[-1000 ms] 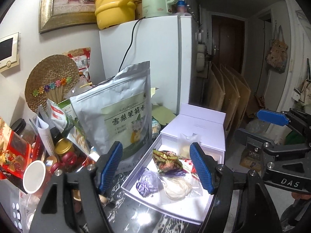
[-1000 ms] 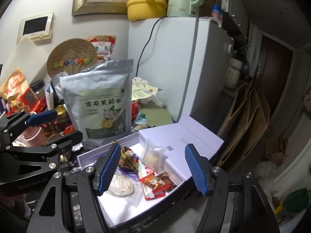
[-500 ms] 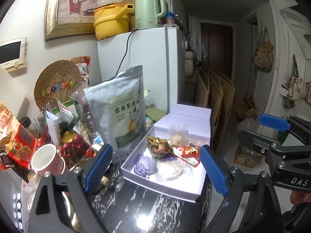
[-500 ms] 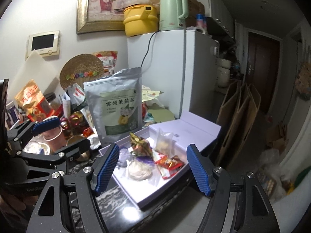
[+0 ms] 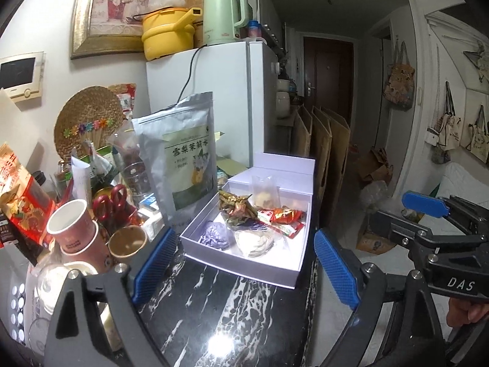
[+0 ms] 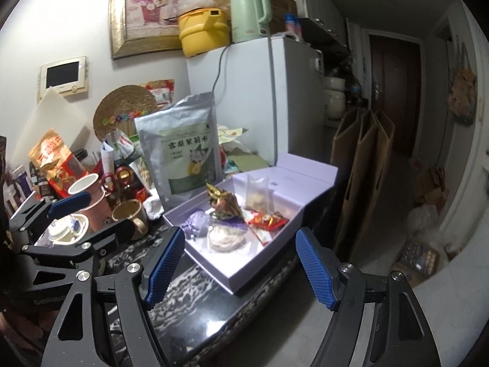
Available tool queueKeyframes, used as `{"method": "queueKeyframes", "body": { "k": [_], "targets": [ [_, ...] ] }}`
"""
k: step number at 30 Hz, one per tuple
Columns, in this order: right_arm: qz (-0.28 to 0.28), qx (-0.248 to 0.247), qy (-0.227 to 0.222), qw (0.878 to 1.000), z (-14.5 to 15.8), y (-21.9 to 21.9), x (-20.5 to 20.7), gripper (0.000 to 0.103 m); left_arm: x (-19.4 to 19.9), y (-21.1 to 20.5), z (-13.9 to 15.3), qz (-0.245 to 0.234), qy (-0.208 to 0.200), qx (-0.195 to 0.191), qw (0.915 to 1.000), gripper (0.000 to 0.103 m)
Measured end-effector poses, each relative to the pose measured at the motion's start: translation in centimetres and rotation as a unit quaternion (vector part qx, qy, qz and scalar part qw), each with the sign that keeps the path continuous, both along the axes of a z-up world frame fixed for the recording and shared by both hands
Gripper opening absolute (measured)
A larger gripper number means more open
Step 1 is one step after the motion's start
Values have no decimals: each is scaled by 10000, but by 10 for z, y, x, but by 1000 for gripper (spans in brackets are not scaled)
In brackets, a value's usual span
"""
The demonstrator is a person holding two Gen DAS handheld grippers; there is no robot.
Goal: Organize snacks
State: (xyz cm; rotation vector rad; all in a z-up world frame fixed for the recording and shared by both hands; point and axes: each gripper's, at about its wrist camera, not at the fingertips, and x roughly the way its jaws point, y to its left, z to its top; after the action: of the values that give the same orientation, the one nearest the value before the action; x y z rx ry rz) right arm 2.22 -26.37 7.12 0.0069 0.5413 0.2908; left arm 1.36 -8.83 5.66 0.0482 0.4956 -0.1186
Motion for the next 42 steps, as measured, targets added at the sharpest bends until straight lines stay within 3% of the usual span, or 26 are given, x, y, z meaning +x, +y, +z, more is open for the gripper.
{"method": "queueKeyframes", "body": {
  "k": [12, 24, 42],
  "targets": [
    [-81, -99, 216, 9997, -31, 6, -1, 76, 6, 13, -26, -11, 250, -195, 9995, 93],
    [-29, -270, 181, 9995, -39, 22, -2, 76, 15, 23, -36, -16, 429, -266, 9987, 93],
    [85, -333, 159, 9993, -37, 28, -8, 76, 12, 24, -33, -57, 386, -332, 9987, 93]
  ]
}}
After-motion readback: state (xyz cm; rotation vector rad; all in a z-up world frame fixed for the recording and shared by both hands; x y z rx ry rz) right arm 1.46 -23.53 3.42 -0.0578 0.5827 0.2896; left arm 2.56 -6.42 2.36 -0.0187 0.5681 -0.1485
